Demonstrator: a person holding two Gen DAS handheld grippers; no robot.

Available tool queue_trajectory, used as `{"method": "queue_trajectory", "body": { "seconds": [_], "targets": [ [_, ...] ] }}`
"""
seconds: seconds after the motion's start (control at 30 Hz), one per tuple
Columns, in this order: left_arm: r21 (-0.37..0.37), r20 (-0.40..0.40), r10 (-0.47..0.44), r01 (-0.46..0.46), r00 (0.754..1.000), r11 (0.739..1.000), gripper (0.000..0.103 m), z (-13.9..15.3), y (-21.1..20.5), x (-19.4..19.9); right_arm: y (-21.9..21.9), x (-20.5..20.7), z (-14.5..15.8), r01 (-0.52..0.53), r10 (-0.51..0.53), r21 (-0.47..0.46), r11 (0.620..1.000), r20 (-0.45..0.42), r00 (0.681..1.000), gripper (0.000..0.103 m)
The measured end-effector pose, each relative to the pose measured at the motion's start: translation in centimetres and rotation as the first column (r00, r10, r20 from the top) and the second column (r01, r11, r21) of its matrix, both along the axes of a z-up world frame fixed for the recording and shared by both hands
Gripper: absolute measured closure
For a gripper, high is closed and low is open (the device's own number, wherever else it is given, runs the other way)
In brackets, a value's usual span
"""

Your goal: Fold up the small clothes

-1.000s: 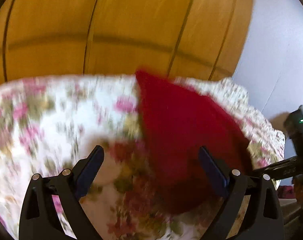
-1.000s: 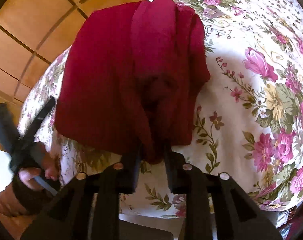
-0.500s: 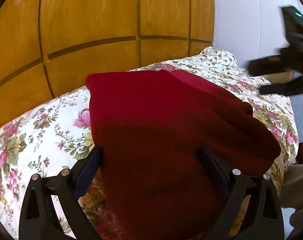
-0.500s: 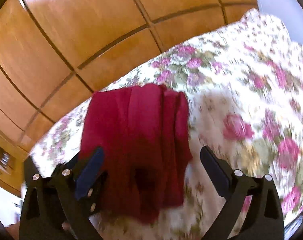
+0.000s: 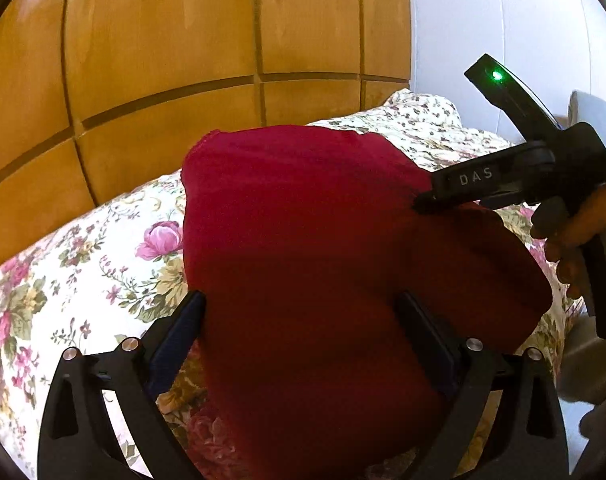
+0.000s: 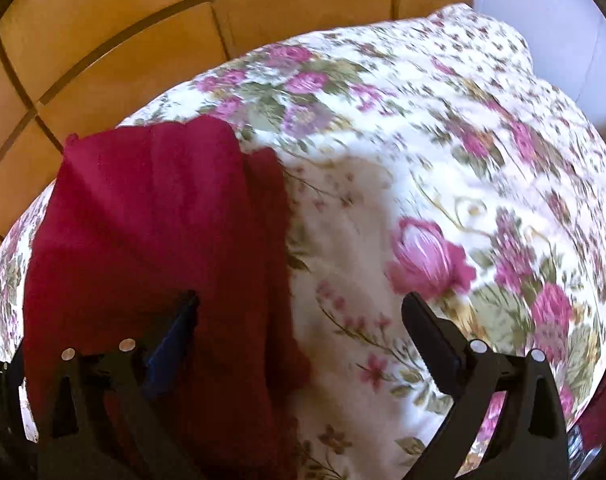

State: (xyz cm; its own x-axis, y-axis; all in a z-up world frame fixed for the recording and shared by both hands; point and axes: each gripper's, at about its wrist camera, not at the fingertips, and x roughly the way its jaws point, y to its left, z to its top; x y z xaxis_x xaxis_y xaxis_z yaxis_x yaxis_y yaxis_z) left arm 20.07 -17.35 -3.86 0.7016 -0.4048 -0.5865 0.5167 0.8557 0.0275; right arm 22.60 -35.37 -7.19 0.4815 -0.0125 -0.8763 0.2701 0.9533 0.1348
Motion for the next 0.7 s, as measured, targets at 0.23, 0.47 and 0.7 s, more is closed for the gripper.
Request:
{"method": "queue_trajectory", "body": {
  "seconds": [0.23, 0.47, 0.7],
  "targets": [
    [-0.032, -0.053, 0.000, -0.002, 0.999, 0.999, 0.005, 0.0, 1.0, -0.2, -0.7, 0.0, 0.9, 0.004, -0.015, 0.206, 0.979, 0.056, 0.998, 0.002],
    [-0.037, -0.061, 0.005, -0.007, 0.998, 0.999, 0.004, -0.4, 1.1, -1.2, -1.0, -0.1, 5.4, -0.010, -0.018, 0.129, 0.992, 0.218, 0.976, 0.002],
    [-0.032, -0.058, 0.010, -0.011, 0.998, 0.999, 0.004, -0.6, 1.0, -1.4, 1.5, 5.6, 1.7, -0.064, 0.056, 0.083, 0.994, 0.097, 0.994, 0.002]
  ]
}}
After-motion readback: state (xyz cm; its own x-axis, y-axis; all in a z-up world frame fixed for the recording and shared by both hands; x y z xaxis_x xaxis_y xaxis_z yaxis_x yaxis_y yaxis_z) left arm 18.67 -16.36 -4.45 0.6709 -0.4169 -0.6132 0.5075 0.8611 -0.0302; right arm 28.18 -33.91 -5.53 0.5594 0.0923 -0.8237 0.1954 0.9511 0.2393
